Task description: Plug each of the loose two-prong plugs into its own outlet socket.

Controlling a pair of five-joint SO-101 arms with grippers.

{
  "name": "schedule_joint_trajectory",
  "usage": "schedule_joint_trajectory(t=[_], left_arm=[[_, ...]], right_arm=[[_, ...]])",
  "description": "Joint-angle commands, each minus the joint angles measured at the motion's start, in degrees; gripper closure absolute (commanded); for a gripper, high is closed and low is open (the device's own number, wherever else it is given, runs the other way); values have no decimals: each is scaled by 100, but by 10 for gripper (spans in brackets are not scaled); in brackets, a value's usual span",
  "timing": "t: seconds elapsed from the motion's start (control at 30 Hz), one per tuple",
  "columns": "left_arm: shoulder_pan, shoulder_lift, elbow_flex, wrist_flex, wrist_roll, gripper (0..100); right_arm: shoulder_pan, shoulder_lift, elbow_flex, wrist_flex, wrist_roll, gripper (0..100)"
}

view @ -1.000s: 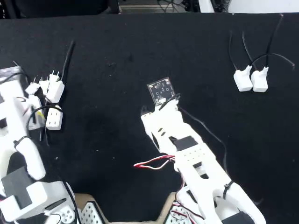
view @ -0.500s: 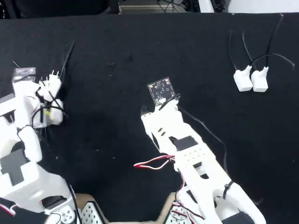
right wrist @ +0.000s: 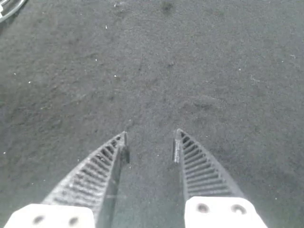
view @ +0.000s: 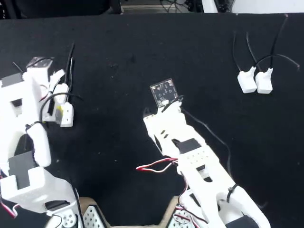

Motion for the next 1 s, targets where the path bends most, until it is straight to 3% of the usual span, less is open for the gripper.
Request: schedule_joint_trajectory(t=[0.0, 0.27, 0.9, 0.97], left_arm=[[365, 26, -312, -290, 527, 749], [277, 651, -532, -932, 659, 726], [303, 1960, -1059, -905, 703, 729], [400, 1899, -1068, -712, 703, 778]], right_arm=[[-35, -189, -40, -149, 9, 850], [-35, -189, -40, -149, 9, 850], [-35, -189, -48, -149, 9, 850], [-35, -189, -57, -149, 9, 850]])
